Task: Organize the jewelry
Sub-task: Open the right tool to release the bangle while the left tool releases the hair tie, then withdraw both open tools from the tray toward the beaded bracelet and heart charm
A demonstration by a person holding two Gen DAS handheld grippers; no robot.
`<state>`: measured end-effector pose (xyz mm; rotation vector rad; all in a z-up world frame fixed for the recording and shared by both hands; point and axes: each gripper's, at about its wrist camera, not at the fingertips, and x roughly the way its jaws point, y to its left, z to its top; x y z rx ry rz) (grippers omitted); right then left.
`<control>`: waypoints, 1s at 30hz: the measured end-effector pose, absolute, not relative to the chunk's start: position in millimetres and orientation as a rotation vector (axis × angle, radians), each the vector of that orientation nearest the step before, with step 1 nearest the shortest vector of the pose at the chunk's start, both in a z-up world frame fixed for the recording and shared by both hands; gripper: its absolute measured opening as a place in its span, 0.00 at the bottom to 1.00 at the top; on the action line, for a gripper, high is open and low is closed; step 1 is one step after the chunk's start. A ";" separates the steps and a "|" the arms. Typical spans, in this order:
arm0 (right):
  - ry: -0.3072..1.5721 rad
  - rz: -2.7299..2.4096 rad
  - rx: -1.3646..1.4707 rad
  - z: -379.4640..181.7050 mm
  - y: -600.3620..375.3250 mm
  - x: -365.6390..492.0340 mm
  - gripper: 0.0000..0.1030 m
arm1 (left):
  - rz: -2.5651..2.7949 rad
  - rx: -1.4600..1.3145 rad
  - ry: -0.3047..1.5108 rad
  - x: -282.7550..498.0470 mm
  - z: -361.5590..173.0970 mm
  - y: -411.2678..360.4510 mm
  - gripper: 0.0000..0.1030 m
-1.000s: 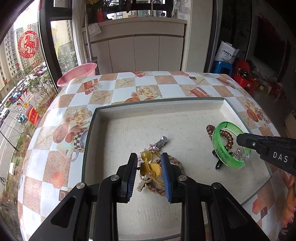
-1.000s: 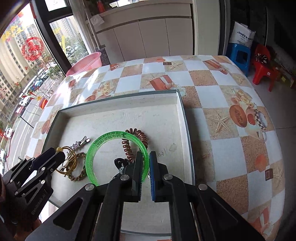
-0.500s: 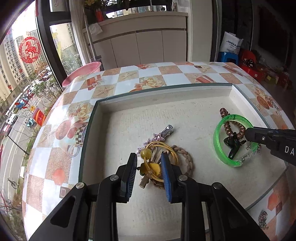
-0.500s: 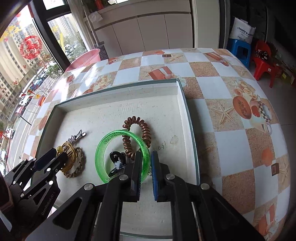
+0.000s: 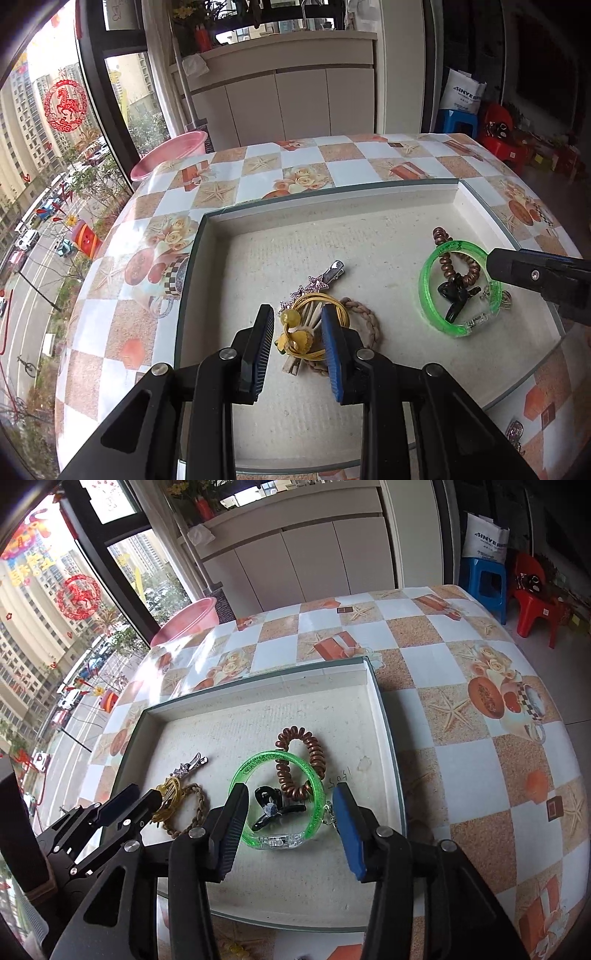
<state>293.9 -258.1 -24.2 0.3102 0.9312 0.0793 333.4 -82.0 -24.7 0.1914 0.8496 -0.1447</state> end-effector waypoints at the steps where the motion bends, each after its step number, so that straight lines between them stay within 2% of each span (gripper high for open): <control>1: 0.923 0.082 0.312 -21.1 -257.9 291.4 0.51 | -0.146 0.189 0.845 332.6 -22.8 -82.0 0.39; 3: 0.911 0.087 0.315 -15.4 -257.4 286.4 0.52 | -0.143 0.185 0.838 331.7 -18.9 -81.5 0.40; 4: 0.905 0.089 0.316 -12.7 -257.2 283.9 0.52 | -0.139 0.179 0.837 331.4 -17.0 -80.8 0.67; 5: 0.898 0.089 0.316 -10.1 -257.0 281.1 0.53 | -0.129 0.164 0.830 329.7 -14.1 -78.1 0.87; 6: 0.894 0.090 0.318 -8.0 -257.0 278.9 0.53 | -0.117 0.147 0.806 327.0 -9.8 -75.4 1.00; 12: 0.888 0.097 0.334 -0.7 -258.2 267.4 0.58 | -0.123 0.134 0.785 318.9 6.9 -71.9 1.00; 13: 0.891 0.100 0.336 -0.3 -257.7 265.0 0.61 | -0.123 0.132 0.784 315.2 9.1 -70.5 1.00; 16: 0.896 0.119 0.345 0.3 -255.7 256.8 0.83 | -0.127 0.125 0.783 303.1 13.4 -64.6 1.00; 25: 0.895 0.144 0.355 7.4 -249.6 219.9 0.87 | -0.141 0.095 0.780 251.9 21.3 -38.1 1.00; 27: 0.892 0.143 0.354 10.0 -248.2 211.3 0.99 | -0.159 0.086 0.783 240.8 23.3 -34.7 1.00; 30: 0.863 0.153 0.371 15.2 -247.5 197.5 1.00 | -0.163 0.085 0.786 224.0 24.6 -31.7 1.00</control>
